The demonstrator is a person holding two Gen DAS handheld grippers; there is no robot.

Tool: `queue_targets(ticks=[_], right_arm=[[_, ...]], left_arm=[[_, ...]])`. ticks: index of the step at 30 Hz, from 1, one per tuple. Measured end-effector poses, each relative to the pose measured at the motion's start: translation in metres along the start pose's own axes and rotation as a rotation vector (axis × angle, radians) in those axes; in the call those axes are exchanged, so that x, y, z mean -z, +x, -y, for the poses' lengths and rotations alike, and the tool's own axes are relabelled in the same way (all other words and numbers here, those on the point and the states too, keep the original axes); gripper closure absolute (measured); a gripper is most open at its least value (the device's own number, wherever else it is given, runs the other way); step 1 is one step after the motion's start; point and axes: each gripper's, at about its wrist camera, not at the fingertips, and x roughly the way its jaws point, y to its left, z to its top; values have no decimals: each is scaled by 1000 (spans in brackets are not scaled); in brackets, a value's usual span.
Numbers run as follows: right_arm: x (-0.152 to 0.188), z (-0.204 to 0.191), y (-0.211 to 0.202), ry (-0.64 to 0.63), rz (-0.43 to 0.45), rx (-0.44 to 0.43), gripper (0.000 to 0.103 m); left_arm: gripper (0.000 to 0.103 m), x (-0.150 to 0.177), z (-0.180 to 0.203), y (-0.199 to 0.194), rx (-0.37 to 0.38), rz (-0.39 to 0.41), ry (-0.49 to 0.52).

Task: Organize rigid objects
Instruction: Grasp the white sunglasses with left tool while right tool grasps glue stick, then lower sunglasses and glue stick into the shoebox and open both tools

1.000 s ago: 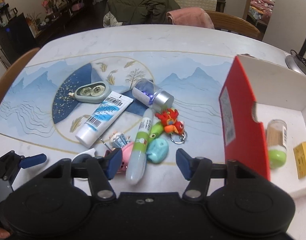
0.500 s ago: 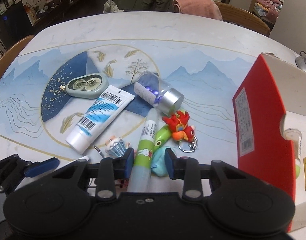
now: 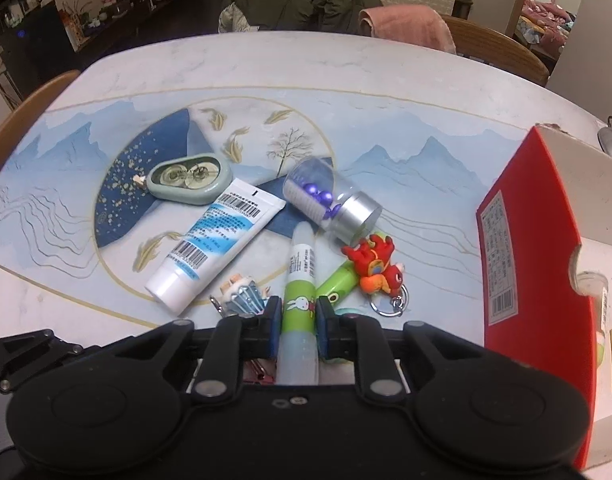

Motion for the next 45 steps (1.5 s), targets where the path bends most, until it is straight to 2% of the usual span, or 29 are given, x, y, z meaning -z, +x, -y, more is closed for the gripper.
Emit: queue_targets(ticks=[17, 26, 33, 40, 45], right_arm=[[30, 34, -74, 125, 95, -93, 87], [40, 73, -118, 188, 173, -105, 87], [44, 120, -138, 233, 230, -63, 86], [51, 177, -146, 281, 270, -16, 86], [54, 222, -148, 313, 292, 14, 86]], left_arm=[[77, 0, -5, -37, 3, 39, -87], [79, -10, 5, -60, 0, 88, -118], [82, -35, 31, -75, 11, 150, -93], [82, -67, 77, -75, 10, 188, -22], [82, -97, 119, -74, 60, 207, 14]])
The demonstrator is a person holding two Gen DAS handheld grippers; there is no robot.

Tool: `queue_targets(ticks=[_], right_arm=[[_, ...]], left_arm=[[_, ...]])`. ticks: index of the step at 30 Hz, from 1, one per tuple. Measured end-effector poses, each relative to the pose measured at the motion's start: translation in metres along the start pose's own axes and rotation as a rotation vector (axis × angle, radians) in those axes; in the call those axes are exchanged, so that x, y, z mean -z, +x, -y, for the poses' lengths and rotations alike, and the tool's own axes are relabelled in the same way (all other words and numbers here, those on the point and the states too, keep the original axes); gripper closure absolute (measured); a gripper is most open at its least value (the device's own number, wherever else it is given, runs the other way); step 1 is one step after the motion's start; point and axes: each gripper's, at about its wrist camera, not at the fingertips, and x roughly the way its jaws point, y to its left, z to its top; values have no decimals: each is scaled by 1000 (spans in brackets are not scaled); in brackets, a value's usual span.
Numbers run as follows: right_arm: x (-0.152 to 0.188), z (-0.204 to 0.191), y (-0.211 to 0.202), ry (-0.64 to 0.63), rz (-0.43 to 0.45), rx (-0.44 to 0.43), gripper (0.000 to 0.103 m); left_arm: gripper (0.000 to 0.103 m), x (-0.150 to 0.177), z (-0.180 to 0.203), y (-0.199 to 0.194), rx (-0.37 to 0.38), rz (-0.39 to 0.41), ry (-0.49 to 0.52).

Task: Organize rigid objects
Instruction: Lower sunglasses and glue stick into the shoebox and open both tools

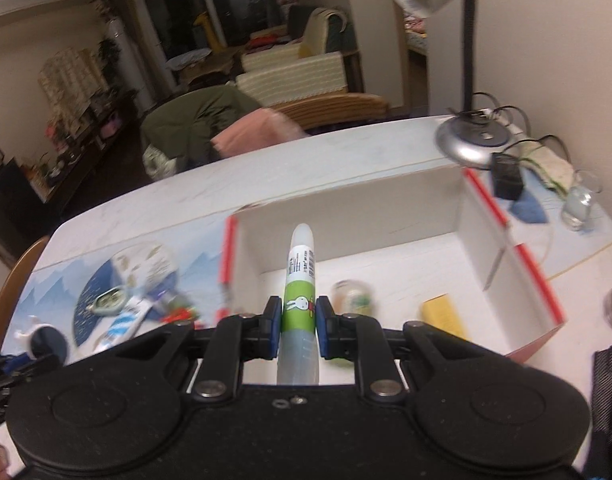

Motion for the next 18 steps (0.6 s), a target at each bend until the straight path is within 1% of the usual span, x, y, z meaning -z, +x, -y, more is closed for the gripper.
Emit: queue_targets(ticks=[5, 9, 11, 13, 18], right_arm=[[-1, 38, 10, 16, -12, 10, 86], [-2, 63, 21, 28, -28, 9, 86], [-3, 73, 26, 24, -34, 4, 86], [-2, 81, 29, 20, -45, -3, 86], [1, 90, 36, -17, -71, -33, 86]], left_arm=[[82, -33, 44, 14, 57, 10, 12], [82, -61, 75, 38, 100, -17, -4], [82, -70, 91, 54, 95, -39, 4], [82, -76, 104, 72, 68, -71, 19], [82, -84, 127, 125, 14, -192, 44]])
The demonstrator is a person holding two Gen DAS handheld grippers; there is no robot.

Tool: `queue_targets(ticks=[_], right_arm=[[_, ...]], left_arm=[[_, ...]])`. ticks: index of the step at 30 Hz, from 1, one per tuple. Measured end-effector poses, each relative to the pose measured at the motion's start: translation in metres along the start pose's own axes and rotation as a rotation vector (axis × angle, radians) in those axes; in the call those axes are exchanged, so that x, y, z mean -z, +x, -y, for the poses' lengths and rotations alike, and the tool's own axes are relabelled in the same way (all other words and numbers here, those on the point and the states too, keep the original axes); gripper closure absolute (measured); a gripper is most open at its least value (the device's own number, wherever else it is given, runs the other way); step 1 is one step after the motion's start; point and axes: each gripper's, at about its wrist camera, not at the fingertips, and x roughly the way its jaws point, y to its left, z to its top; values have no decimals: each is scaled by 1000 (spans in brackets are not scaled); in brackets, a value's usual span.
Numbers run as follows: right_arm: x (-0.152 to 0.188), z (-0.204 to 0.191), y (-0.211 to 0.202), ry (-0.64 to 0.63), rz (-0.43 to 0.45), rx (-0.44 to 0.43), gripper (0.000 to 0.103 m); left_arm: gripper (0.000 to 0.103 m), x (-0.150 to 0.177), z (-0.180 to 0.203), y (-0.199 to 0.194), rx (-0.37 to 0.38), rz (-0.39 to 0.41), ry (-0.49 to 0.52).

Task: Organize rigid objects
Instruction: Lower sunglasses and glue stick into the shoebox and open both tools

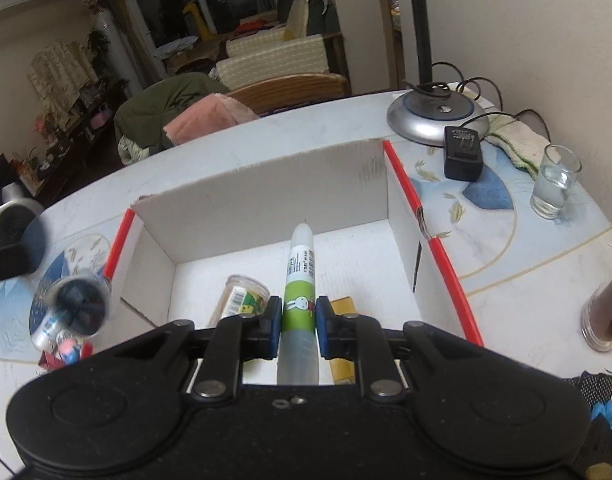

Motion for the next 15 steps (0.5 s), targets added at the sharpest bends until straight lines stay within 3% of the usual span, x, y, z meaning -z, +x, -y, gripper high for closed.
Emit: queue_targets(ticks=[6, 15], right_arm=[[3, 2, 12, -50, -32, -30, 87], [2, 2, 35, -93, -63, -50, 87]], left_arm=[[82, 5, 6, 48, -69, -127, 22], [82, 1, 9, 95, -118, -213, 36]])
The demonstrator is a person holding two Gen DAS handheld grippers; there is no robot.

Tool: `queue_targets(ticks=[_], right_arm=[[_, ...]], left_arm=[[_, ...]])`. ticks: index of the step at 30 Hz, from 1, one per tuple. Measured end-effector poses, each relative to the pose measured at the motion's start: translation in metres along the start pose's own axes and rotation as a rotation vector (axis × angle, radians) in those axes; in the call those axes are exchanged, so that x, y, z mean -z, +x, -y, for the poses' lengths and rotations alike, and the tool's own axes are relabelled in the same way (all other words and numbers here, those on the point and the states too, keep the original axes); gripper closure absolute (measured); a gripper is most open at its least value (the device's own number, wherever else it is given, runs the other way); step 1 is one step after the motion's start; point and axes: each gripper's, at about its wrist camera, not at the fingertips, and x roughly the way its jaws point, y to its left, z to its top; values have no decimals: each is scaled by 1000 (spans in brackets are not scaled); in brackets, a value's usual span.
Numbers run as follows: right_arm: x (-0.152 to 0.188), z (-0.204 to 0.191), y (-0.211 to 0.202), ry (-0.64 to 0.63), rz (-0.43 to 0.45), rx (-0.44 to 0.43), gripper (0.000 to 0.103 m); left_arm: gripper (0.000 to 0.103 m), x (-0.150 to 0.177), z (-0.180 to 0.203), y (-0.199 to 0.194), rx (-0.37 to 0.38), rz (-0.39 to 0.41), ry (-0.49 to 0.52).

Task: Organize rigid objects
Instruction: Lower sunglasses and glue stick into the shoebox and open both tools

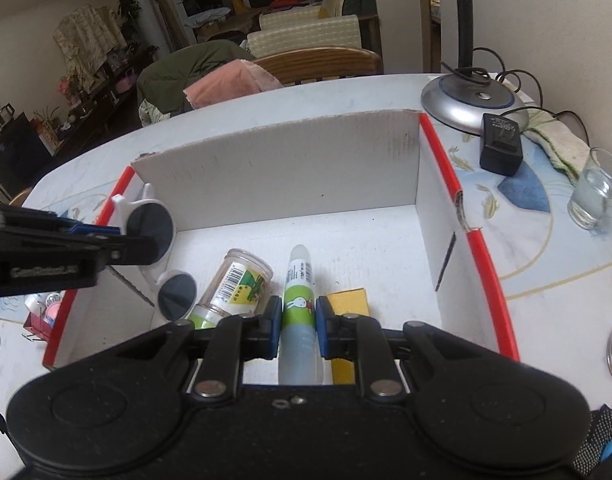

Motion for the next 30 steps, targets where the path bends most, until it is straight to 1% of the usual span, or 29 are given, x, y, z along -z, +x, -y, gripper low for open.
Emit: queue_targets(ticks=[10, 15, 21, 30], right_arm=[[0, -7, 20, -38, -37, -17, 87], [3, -10, 27, -52, -68, -16, 87], [5, -8, 34, -51, -108, -1, 87], [6, -8, 35, -49, -131, 5, 86]], left_arm=[[82, -23, 9, 34, -53, -40, 30], [82, -23, 14, 53, -56, -74, 50], [82, -18, 11, 70, -40, -145, 47], [82, -16, 4, 70, -19, -164, 19]])
